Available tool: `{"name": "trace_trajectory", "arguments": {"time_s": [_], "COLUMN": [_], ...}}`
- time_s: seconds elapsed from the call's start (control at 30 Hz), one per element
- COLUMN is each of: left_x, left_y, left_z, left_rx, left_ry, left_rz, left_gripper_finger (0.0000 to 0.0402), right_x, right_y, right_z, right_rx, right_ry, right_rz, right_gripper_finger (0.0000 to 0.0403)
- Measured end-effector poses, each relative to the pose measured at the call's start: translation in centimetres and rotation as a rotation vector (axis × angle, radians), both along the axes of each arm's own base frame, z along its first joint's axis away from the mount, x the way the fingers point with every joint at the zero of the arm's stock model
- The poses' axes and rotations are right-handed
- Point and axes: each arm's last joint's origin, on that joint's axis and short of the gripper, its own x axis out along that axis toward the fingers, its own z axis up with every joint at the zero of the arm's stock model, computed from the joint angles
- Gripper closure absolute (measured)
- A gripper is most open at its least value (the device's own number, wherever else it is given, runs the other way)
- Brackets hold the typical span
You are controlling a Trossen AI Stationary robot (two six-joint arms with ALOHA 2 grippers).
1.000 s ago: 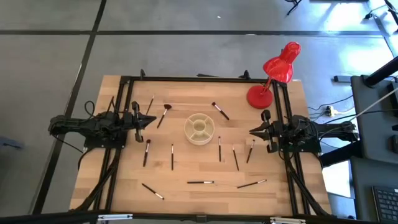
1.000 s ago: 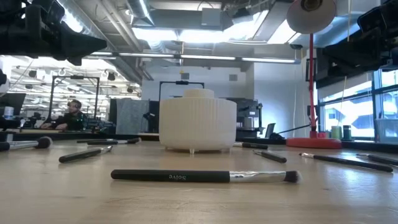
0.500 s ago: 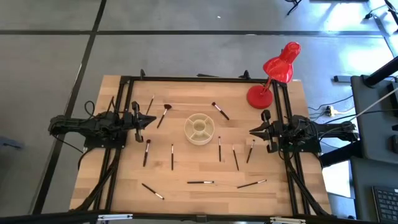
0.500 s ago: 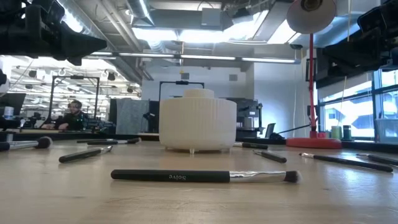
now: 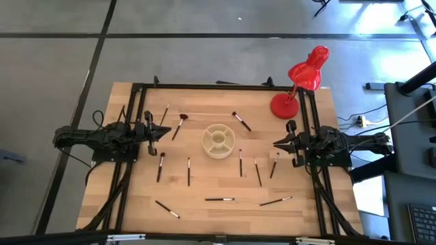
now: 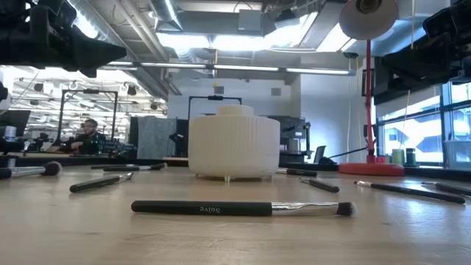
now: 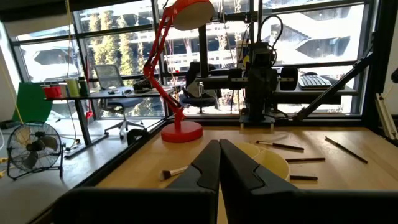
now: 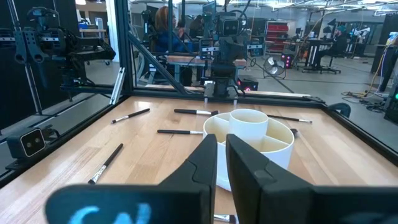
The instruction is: Put items in baskets/containers
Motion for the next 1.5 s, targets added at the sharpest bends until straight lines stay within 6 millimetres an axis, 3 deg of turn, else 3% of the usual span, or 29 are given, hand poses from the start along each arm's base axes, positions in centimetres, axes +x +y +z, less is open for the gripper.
{"name": "trace_trajectory", "arguments": {"time_s": [0.3,0.37,0.5,0.7,0.97,1.23,1.4,1.5], "left_x": [0.0,0.0,0.0,0.0,0.0,0.0,0.0,0.0], "left_y": [0.0,0.0,0.0,0.0,0.0,0.1,0.1,0.1], "left_z": [0.0,0.0,0.0,0.0,0.0,-0.1,-0.5,-0.4], "left_rx": [0.000,0.000,0.000,0.101,0.044,0.052,-0.071,-0.090], "left_ry": [0.001,0.001,0.001,0.027,0.011,0.018,0.019,0.011], "left_rz": [0.001,0.000,0.000,0.023,-0.001,0.032,0.014,0.021], "left_gripper_finger": [0.0400,0.0400,0.0400,0.0400,0.0400,0.0400,0.0400,0.0400], "right_x": [0.0,-0.1,-0.2,-0.2,-0.1,0.3,0.6,0.8], "right_y": [0.0,0.0,0.1,-0.2,-0.4,-0.8,-1.1,-1.2], "right_z": [0.6,1.2,1.9,2.0,1.0,0.0,-0.5,-0.8], "right_rx": [0.019,0.097,0.413,0.485,0.358,0.410,0.203,0.209], "right_ry": [-0.062,-0.115,-0.156,-0.179,-0.105,-0.010,0.049,0.073], "right_rz": [0.001,0.011,0.093,0.008,-0.126,-0.278,-0.394,-0.433], "right_gripper_finger": [0.0366,0.0366,0.0366,0.0366,0.0366,0.0366,0.0366,0.0366]}}
